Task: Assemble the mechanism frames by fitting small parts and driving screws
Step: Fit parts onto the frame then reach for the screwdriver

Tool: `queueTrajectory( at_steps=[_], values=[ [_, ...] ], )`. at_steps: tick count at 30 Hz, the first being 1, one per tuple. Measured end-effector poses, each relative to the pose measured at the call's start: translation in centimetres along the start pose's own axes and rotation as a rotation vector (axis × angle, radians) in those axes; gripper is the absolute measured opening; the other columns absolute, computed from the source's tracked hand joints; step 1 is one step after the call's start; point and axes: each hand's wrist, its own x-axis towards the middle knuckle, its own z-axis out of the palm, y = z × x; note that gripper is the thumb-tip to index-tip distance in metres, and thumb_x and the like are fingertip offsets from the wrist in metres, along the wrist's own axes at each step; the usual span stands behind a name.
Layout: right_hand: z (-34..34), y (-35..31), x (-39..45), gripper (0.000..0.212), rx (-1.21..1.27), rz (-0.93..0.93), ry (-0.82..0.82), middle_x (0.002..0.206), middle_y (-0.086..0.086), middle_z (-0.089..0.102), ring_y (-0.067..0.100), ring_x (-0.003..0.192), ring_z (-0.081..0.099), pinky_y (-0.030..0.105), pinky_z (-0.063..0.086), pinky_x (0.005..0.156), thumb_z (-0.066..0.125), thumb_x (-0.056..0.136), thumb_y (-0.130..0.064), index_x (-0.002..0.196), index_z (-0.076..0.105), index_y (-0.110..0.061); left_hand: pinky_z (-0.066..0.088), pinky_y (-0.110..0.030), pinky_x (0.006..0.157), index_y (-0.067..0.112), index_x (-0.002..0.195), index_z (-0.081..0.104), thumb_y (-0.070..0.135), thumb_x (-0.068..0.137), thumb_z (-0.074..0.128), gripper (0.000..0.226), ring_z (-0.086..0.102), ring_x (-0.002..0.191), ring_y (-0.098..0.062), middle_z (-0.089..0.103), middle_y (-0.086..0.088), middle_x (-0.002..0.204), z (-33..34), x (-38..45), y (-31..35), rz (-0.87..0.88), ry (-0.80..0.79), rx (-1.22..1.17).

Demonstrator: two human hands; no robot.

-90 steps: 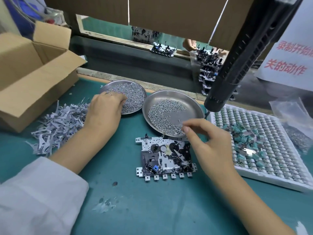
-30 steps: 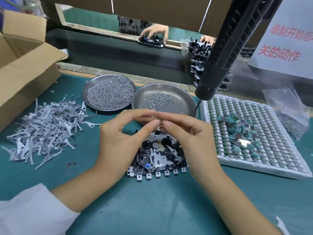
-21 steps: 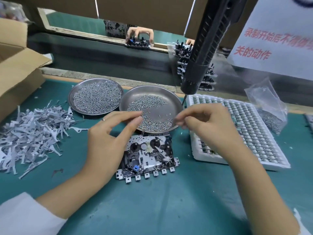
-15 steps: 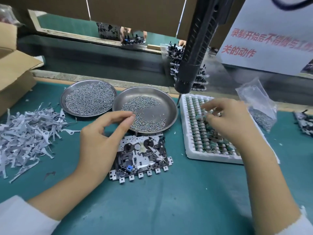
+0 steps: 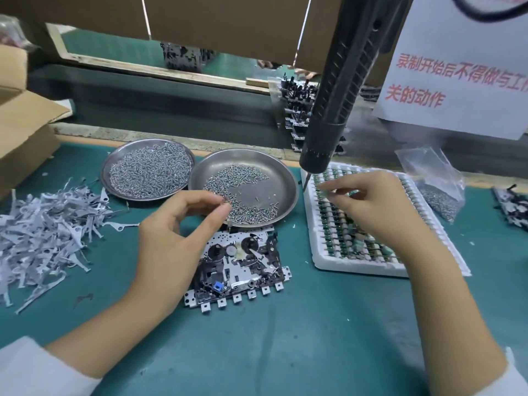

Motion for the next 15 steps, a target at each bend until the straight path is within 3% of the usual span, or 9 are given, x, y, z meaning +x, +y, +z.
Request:
queueTrajectory(
  at_steps=[3,7,11,15],
  values=[
    [-0.3,-1.5,-0.7,0.023,0.519,0.046,-0.266,0.078,0.002,0.075,0.011,0.075,0.072,0.017,0.055,0.068,0.071,0.079,0.001,0.086,0.077,-0.02,0.048,-0.012,0.077,0.028,0.085,0.069,0.025,0.073,0.072,0.013,0.066,0.082,-0.004,0.071,0.012,0.084,0.0,-0.1,0.1,-0.001,-0.027,0.0],
    [1.5,-3.0,-1.1,0.023,0.993,0.045,-0.474,0.084,0.015,0.073,0.024,0.078,0.072,0.022,0.055,0.071,0.068,0.068,-0.002,0.088,0.077,-0.009,0.048,-0.01,0.075,0.028,0.082,0.072,0.026,0.069,0.073,0.013,0.066,0.078,-0.001,0.073,0.014,0.081,0.3,-0.4,0.3,0.007,-0.037,0.006],
    [4.4,-4.1,-1.4,0.026,1.163,0.088,-0.509,0.087,0.015,0.073,0.024,0.079,0.072,0.022,0.055,0.07,0.071,0.064,0.0,0.089,0.075,-0.008,0.046,-0.009,0.077,0.032,0.084,0.071,0.026,0.069,0.073,0.016,0.066,0.078,0.0,0.073,0.016,0.082,0.2,-0.4,0.4,0.016,-0.048,0.015],
    [5.9,-4.6,-1.6,0.03,1.178,0.146,-0.429,0.083,0.015,0.073,0.02,0.073,0.071,0.019,0.053,0.064,0.072,0.064,-0.002,0.094,0.069,-0.005,0.047,-0.011,0.08,0.033,0.088,0.071,0.024,0.074,0.07,0.016,0.067,0.083,-0.001,0.073,0.017,0.086,0.1,-0.4,0.3,0.048,-0.09,0.04]
  ],
)
